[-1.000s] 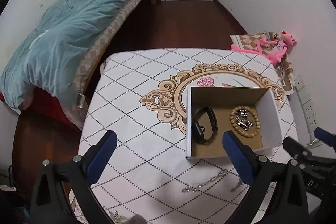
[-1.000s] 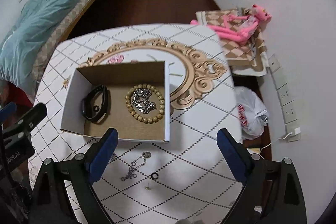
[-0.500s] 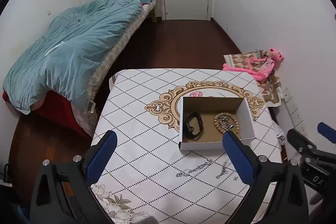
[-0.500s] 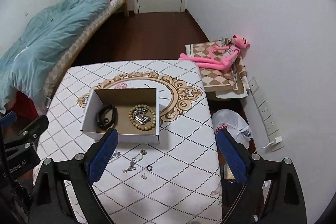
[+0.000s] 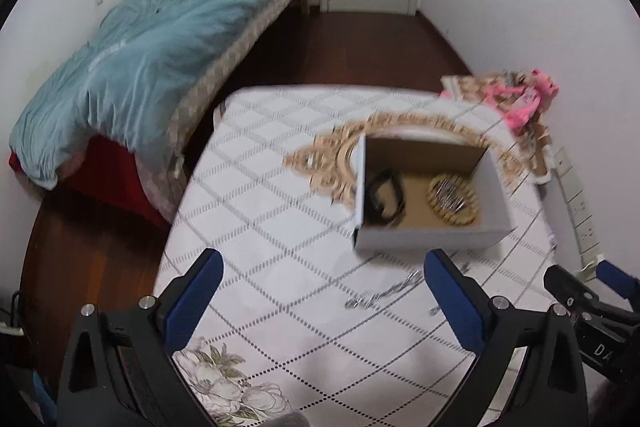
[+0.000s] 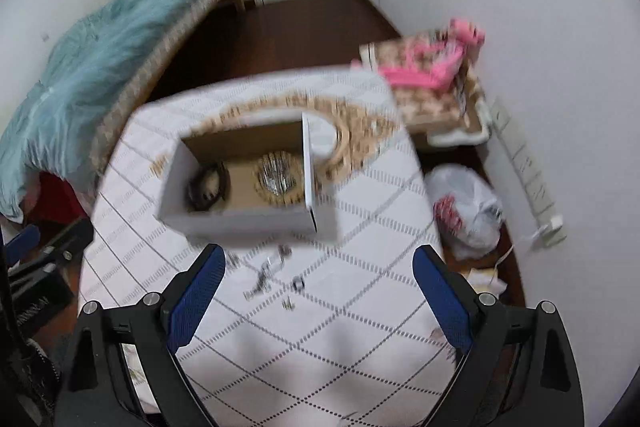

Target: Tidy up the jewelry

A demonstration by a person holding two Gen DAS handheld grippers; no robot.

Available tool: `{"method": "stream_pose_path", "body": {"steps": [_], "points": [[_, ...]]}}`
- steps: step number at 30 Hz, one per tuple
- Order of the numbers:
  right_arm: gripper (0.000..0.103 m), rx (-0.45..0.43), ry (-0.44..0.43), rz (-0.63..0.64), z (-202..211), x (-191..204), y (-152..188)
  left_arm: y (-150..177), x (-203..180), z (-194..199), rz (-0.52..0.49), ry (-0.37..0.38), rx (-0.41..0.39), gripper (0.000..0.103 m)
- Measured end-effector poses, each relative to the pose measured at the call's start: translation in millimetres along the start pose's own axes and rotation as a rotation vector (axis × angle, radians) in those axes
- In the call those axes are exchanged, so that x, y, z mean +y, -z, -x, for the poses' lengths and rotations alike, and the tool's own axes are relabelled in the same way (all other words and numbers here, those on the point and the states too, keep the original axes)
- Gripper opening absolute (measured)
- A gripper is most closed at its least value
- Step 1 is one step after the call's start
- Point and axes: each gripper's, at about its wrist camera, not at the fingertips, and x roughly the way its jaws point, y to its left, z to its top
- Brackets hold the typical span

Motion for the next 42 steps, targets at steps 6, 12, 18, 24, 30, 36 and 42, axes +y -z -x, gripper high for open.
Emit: {"method": "stream_pose_path", "body": {"steps": [6, 12, 18, 24, 30, 36, 42], "points": [[0.072, 0.082, -0.025, 0.003, -65.6, 5.6, 38.0, 38.5, 11.0, -56.0, 0.007, -0.059, 0.129, 0.102], [0.057, 0.098, -0.036, 0.001, -100.2, 12.9, 59.4, 64.9, 22.7, -82.1, 0.005, -0.067, 0.204, 0.102], [0.012, 0.071, -0.012, -0.001, -109.8, 15.1, 62.2, 67.8, 16.7, -92.7, -0.038, -0.038, 0.206, 0.102], [0.009, 0.024, -0.017, -0.037, -97.8, 1.6, 57.2, 63.4, -3.0, -104.3, -0.104, 0.066, 0.208, 0.101], [0.009, 0.015, -0.006, -0.079, -89.3, -16.6, 48.8, 62.1, -32.3, -114.2, -0.175, 0.156, 0.229, 0.08], [0.009, 0.025, 0.0, -0.106, -89.8, -25.1, 50.2, 54.6, -49.7, -107.5, -0.225, 0.194, 0.184, 0.012], [0.009, 0.02, -0.007, -0.118, -85.0, -26.9, 51.8, 48.2, -40.4, -104.1, -0.175, 0.27, 0.186, 0.0]]}}
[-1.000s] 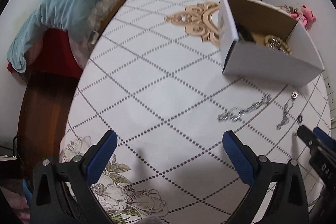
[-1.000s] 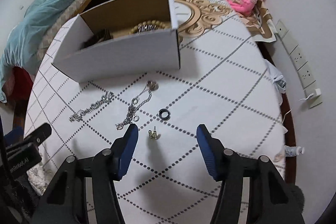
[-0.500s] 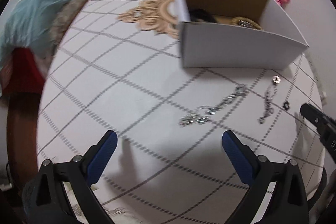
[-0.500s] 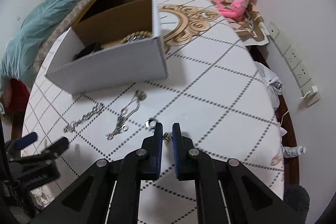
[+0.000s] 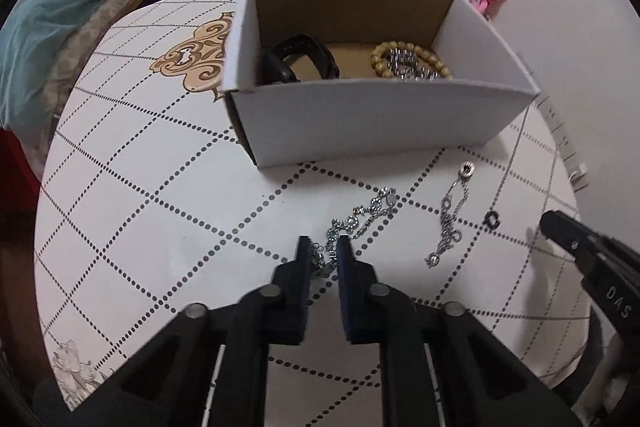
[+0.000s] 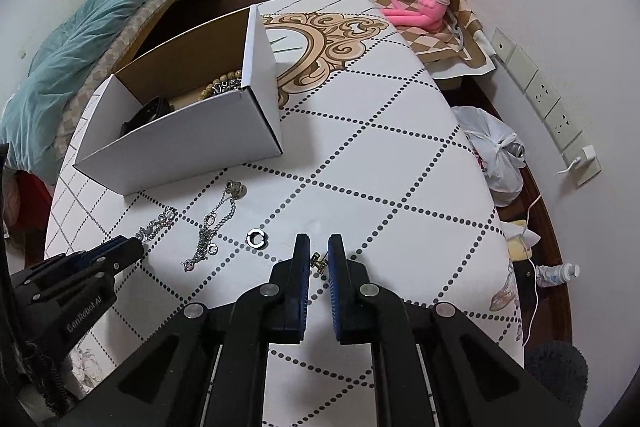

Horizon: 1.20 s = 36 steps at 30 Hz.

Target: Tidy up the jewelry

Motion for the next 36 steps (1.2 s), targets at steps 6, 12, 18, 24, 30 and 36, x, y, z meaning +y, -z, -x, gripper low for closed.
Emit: {"method": "stream_pose_path", "body": {"steps": [6, 12, 18, 24, 30, 36], "points": [[0.009, -0.029, -0.032, -0.004, 16.8, 2.6, -1.9, 6.3, 23.0, 27.2, 0.079, 0.072, -0.049, 0.0], [0.009, -0.052, -0.058, -0.013, 30.9, 1.9, -5.5, 6.6, 36.1, 56.3, 0.112, 0.143, -0.095, 0.0], [0.009, -0.039, -0.059, -0.022, 27.0, 0.9, -5.6, -1.5, 29.5, 32.2, 0.097, 0.079, -0.04, 0.013], [0.009, -0.022, -0.043, -0.051, 20.1, -5.4, -1.9, -10.8, 10.5, 4.5, 0.005, 0.017, -0.015, 0.082], [0.009, -0.031, -0.025, -0.071, 18.2, -12.1, -5.0, -8.7, -11.1, -22.0, -0.131, -0.072, 0.063, 0.074], [0.009, -0.007, -0.02, -0.087, 8.6, -15.4, -3.2, -7.0, -19.6, -14.9, -0.156, -0.027, 0.022, 0.003]]}}
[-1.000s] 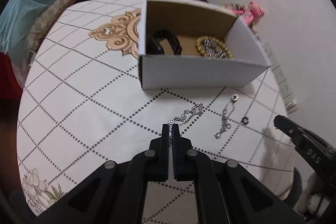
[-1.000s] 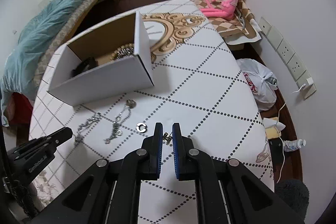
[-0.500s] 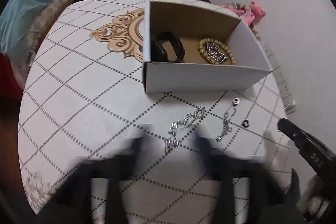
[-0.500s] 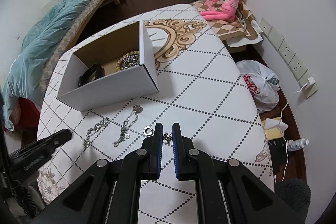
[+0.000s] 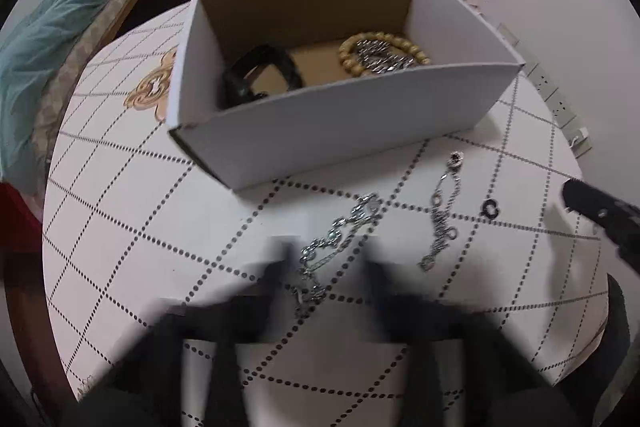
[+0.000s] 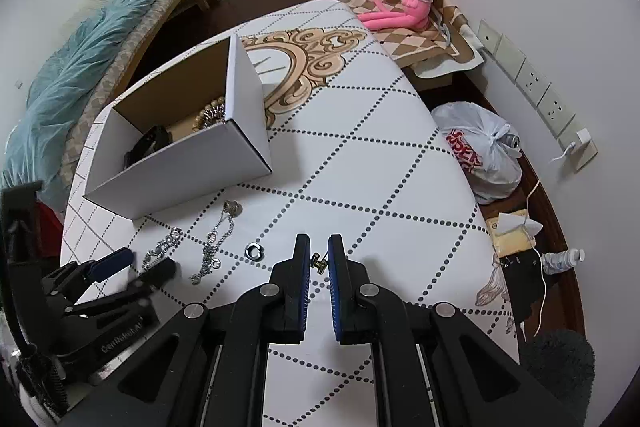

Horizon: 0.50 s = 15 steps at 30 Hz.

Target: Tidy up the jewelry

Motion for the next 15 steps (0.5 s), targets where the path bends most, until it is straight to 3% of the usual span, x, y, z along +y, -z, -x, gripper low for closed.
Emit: {"method": "stream_pose_path", "body": {"steps": [6, 15], "points": [[0.009, 0.005, -0.01, -0.009, -0.2, 0.6, 1.8, 7.7, 14.2, 8.0, 0.107, 0.089, -0.006, 0.002], [0.009, -0.019, -0.065, -0.002, 21.5, 5.2, -9.5, 24.9, 36.2, 78.0, 0.208, 0.18, -0.115, 0.001]]}}
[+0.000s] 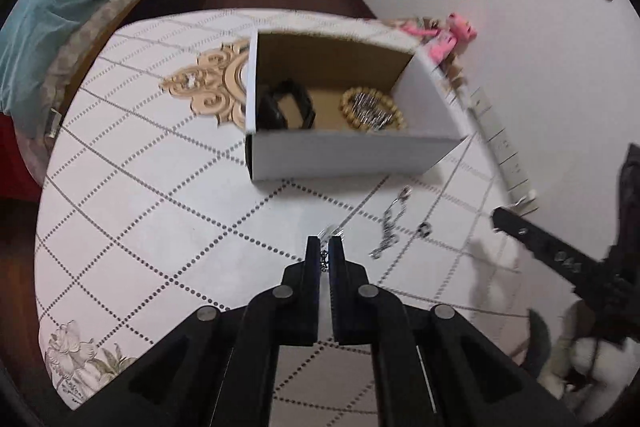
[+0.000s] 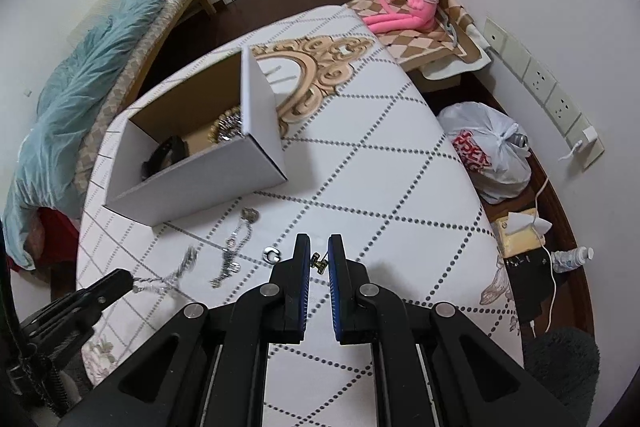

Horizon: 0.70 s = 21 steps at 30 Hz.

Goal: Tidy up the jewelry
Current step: 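Carry the held items over the box and open both tools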

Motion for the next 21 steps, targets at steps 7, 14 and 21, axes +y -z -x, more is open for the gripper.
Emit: {"method": "stream_pose_path", "body": {"steps": [7, 14, 21], "points": [[0.009, -0.026, -0.102, 0.047, 30.5, 24.1, -33.7, -52.4, -19.4, 48.4, -0.021, 0.08, -0.097, 0.001], [0.009, -0.014, -0.208, 0.113, 45.4, 56.3, -88.1, -113.1, -37.2, 82.4, -0.067, 0.137, -0.187, 0.001], [0.009, 0.114, -0.223, 0.15, -4.3, 75.2, -135.0, -161.3, -26.3, 29.6, -0.066, 0.129, -0.082, 0.001]]}}
